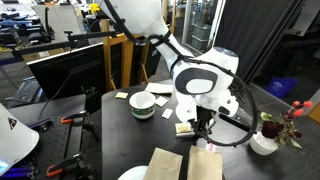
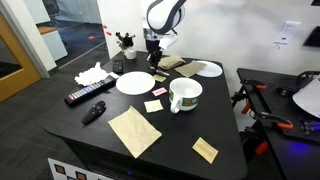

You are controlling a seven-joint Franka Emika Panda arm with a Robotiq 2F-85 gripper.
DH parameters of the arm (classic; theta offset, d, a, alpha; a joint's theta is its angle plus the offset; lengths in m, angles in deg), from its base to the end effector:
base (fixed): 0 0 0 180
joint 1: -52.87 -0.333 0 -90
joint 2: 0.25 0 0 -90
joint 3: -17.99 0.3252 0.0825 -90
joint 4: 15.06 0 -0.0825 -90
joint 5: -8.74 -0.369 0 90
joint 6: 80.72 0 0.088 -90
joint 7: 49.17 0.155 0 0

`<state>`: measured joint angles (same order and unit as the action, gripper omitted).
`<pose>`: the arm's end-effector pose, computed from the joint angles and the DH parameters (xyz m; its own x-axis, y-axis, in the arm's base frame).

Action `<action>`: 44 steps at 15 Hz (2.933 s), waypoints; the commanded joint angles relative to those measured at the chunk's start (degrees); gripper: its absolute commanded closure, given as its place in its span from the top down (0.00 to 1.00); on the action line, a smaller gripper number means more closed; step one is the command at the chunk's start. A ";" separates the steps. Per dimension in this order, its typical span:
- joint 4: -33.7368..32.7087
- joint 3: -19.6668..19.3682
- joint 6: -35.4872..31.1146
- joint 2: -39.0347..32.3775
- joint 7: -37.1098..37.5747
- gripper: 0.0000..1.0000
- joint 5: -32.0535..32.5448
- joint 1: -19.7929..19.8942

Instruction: Put the pen in the green mug

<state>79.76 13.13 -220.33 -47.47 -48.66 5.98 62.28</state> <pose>0.6493 -0.1600 0.0961 0.9630 -0.2666 -0.0385 -0.2654 -0.9636 0.0328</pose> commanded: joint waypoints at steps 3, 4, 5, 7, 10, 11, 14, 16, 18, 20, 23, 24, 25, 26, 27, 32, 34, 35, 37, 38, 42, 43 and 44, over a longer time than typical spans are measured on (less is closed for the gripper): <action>6.73 -1.42 0.94 8.48 1.13 0.04 1.64 -2.13; 8.10 -1.48 1.08 10.29 0.67 0.04 1.91 -2.23; 9.32 -1.41 1.16 11.86 0.18 0.04 2.12 -2.24; 11.77 -1.28 1.36 15.03 -0.71 0.04 2.99 -2.33; 15.98 -0.95 0.52 19.64 -1.99 0.04 4.33 -2.41; 17.90 -0.75 -0.38 21.36 -2.81 0.04 4.85 -2.42; 22.83 -0.61 -1.63 26.05 -4.33 0.04 6.55 -3.00; 25.92 -0.08 -2.22 29.03 -6.03 0.04 7.05 -3.11; 28.87 0.61 -2.81 31.93 -8.15 0.04 7.30 -3.21; 31.41 1.34 -2.95 34.50 -10.77 0.04 7.03 -3.41; 34.43 2.85 -2.94 37.58 -15.28 0.04 6.24 -3.57; 35.18 3.31 -2.69 38.48 -16.79 0.04 6.00 -3.66; 36.05 3.87 -2.79 39.26 -18.53 0.04 5.62 -3.75; 36.79 4.33 -2.85 40.01 -20.28 0.04 5.25 -3.90; 37.42 4.80 -2.94 40.58 -22.11 0.04 4.78 -4.04; 39.23 6.55 -3.52 41.95 -28.54 0.04 3.30 -5.15; 40.16 7.36 -5.12 42.22 -31.74 0.04 1.45 -5.50; 40.48 7.72 -5.74 42.33 -33.39 0.04 0.28 -5.59; 41.50 8.67 -7.79 42.35 -37.58 0.04 -3.17 -5.56; 42.03 9.15 -8.79 42.36 -39.58 0.04 -4.97 -5.59; 44.09 11.02 -11.39 42.57 -49.20 0.04 -13.44 -5.47; 44.48 11.42 -11.45 42.68 -51.80 0.04 -15.66 -5.43; 44.90 11.80 -11.46 42.84 -54.58 0.04 -18.07 -5.40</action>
<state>121.68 23.80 -230.18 -7.18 -96.42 -6.33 56.69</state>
